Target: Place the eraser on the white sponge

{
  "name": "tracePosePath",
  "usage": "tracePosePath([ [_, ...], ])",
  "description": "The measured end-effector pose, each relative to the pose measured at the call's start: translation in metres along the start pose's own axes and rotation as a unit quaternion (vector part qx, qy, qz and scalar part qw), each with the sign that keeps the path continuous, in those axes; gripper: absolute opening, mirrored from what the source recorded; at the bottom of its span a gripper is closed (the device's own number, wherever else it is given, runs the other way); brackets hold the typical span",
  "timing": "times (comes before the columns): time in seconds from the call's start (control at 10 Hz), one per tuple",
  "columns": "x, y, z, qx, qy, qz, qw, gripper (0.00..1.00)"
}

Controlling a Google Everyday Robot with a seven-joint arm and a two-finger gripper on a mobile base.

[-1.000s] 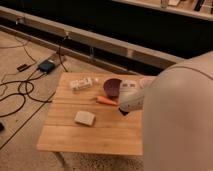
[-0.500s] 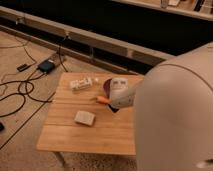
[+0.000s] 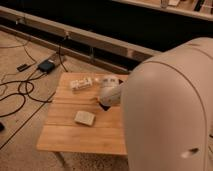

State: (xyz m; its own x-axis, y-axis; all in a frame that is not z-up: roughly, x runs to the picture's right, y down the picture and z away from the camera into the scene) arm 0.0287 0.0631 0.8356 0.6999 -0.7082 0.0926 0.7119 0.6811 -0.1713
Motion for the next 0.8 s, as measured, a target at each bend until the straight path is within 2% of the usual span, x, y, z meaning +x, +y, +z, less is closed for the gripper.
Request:
tracePosePath([
  [0.4,-0.030,-0.016,-0.004,0.011,-0.015,-0.028,0.9994,0.00],
  [0.8,-0.052,-0.030,-0.008,0.030,-0.032,-0.051,0.9978,0.00],
])
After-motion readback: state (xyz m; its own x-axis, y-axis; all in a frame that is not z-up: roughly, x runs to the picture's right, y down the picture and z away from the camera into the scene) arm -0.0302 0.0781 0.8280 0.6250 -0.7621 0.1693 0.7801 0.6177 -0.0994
